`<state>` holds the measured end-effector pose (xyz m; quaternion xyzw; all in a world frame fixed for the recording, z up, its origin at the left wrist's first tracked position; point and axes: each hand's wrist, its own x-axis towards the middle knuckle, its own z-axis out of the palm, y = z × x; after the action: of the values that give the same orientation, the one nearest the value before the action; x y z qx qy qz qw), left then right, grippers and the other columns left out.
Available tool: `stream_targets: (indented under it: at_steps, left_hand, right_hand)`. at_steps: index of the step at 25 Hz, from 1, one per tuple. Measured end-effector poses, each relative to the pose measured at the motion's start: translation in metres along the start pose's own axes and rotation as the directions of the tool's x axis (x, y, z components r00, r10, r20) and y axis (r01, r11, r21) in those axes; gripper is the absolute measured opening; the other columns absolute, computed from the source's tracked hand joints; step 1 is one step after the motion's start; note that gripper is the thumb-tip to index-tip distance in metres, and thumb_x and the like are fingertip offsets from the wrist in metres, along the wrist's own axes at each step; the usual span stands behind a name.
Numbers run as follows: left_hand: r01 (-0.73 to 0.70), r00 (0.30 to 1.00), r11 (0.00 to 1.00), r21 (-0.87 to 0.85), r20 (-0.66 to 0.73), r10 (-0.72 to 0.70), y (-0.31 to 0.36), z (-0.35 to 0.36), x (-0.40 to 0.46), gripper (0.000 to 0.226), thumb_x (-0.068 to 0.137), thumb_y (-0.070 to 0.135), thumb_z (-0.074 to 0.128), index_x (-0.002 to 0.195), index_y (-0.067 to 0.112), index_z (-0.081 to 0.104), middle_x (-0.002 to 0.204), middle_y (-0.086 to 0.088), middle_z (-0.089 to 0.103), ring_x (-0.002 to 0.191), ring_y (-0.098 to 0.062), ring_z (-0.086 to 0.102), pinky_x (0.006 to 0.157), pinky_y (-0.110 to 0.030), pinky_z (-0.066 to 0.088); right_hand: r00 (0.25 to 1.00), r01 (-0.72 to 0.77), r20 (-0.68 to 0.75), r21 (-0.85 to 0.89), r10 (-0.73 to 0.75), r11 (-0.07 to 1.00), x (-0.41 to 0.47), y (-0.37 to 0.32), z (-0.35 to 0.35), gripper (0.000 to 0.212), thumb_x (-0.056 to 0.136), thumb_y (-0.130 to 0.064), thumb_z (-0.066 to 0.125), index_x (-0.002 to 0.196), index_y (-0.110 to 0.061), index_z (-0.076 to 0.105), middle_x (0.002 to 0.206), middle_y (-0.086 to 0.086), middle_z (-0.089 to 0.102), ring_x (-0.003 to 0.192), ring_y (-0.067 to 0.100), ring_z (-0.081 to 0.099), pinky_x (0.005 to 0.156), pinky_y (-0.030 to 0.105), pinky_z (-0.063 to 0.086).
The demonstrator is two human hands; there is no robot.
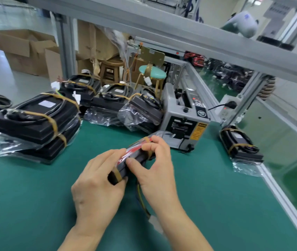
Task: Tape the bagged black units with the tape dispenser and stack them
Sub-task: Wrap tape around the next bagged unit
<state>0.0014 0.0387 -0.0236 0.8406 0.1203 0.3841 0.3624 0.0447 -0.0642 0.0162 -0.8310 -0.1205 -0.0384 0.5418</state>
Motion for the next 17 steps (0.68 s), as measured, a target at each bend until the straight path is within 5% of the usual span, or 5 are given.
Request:
stream_targets:
  at_steps: [3,9,13,17]
  left_hand:
    - [0.004,1.0,1.0,0.008,-0.012,-0.004,-0.003,0.003,-0.001,0.062,0.053,-0.006,0.083,0.106,0.025,0.072,0.105,0.01,0.068,0.095,-0.017,0.065,0.078,-0.027,0.046]
    - [0.066,0.997,0.998,-0.015,0.042,-0.065,0.004,-0.001,0.005,0.065,0.053,-0.005,0.083,0.106,0.031,0.071,0.106,0.012,0.068,0.096,-0.015,0.063,0.081,-0.029,0.046]
    - [0.108,0.985,0.989,-0.104,0.149,-0.092,-0.01,-0.021,0.014,0.075,0.046,-0.008,0.087,0.102,0.038,0.069,0.105,0.024,0.066,0.097,-0.001,0.06,0.091,-0.01,0.038]
    - [0.156,0.955,0.967,-0.202,0.279,-0.096,-0.034,-0.043,0.03,0.081,0.046,-0.007,0.088,0.098,0.051,0.068,0.103,0.027,0.067,0.098,0.009,0.059,0.09,-0.004,0.037]
  right_hand:
    - [0.998,-0.018,-0.053,0.054,0.02,0.998,-0.002,-0.001,0.006,0.041,0.079,-0.021,0.073,0.111,-0.029,0.049,0.135,-0.023,0.036,0.13,-0.003,0.031,0.115,0.041,0.02]
    - [0.999,0.016,0.029,-0.083,-0.013,0.996,0.001,0.004,0.002,0.06,0.066,-0.045,0.076,0.116,-0.041,0.043,0.135,-0.031,0.029,0.13,-0.008,0.023,0.114,0.044,0.01]
    - [0.997,0.035,-0.064,-0.2,-0.049,0.979,0.026,0.016,-0.032,0.038,0.079,-0.03,0.072,0.105,-0.045,0.048,0.115,-0.032,0.044,0.117,-0.007,0.039,0.102,0.032,0.02]
    - [0.968,0.093,0.243,-0.097,-0.067,0.991,0.05,0.033,-0.062,0.05,0.085,-0.013,0.064,0.116,-0.05,0.051,0.126,-0.044,0.04,0.119,-0.025,0.031,0.107,0.017,0.019]
